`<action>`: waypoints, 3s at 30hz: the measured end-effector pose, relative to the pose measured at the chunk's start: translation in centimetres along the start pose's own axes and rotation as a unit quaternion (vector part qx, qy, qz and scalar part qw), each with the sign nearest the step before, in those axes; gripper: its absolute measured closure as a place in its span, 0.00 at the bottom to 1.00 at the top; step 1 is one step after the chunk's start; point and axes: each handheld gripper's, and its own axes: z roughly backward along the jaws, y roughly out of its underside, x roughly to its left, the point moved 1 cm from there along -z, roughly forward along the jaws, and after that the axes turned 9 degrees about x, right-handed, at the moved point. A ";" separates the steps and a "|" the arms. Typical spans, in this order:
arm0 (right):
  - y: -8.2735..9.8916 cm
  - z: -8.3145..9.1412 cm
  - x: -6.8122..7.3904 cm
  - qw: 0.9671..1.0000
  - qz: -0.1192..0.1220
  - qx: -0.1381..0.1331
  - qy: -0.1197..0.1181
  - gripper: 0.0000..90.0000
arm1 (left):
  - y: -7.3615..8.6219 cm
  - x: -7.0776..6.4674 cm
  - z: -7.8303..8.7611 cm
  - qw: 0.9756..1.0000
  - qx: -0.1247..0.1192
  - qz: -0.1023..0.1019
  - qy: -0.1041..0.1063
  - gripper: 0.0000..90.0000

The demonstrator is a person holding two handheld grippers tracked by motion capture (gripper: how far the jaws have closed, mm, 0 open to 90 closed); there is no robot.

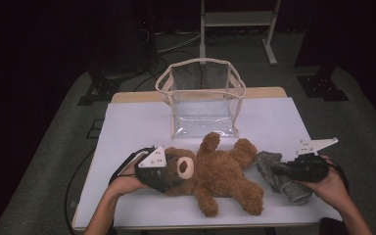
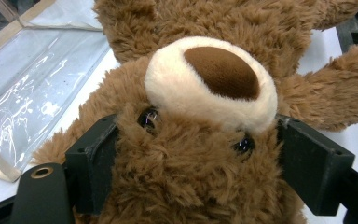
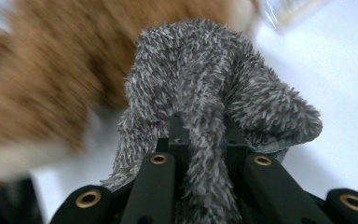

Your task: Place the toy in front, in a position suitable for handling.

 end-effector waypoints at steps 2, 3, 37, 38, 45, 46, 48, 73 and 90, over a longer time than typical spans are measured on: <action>-2.3 0.6 1.4 0.999 0.033 -0.016 -0.021 0.87 | -0.1 0.0 0.0 1.000 0.001 0.001 -0.001 0.22; -2.3 0.6 1.4 0.999 0.033 -0.016 -0.021 0.87 | -0.1 0.0 0.0 1.000 0.001 0.001 -0.001 0.22; -7.4 -4.3 4.5 0.990 0.101 0.013 -0.101 0.87 | -0.5 -1.0 0.4 1.000 0.005 -0.011 0.018 0.26; -7.2 -4.2 4.5 0.990 0.098 0.012 -0.100 0.87 | -0.5 -1.0 0.4 1.000 0.006 -0.011 0.018 0.26; -8.3 -4.2 5.7 0.988 0.121 0.013 -0.099 0.87 | -0.6 -1.1 0.3 1.000 0.008 -0.013 0.018 0.26; -8.6 -4.3 5.9 0.987 0.125 0.012 -0.101 0.87 | -0.6 -1.1 0.3 1.000 0.009 -0.013 0.017 0.26; -9.2 -4.6 6.4 0.986 0.132 0.010 -0.106 0.87 | -0.6 -1.1 0.3 1.000 0.009 -0.013 0.017 0.26; -13.6 -8.0 7.2 0.981 0.156 0.029 -0.113 0.86 | -0.5 -1.0 0.2 1.000 0.011 -0.010 0.013 0.26; -12.4 -6.9 5.7 0.987 0.130 0.012 -0.092 0.86 | -0.8 -0.9 -0.1 1.000 0.010 -0.008 0.008 0.25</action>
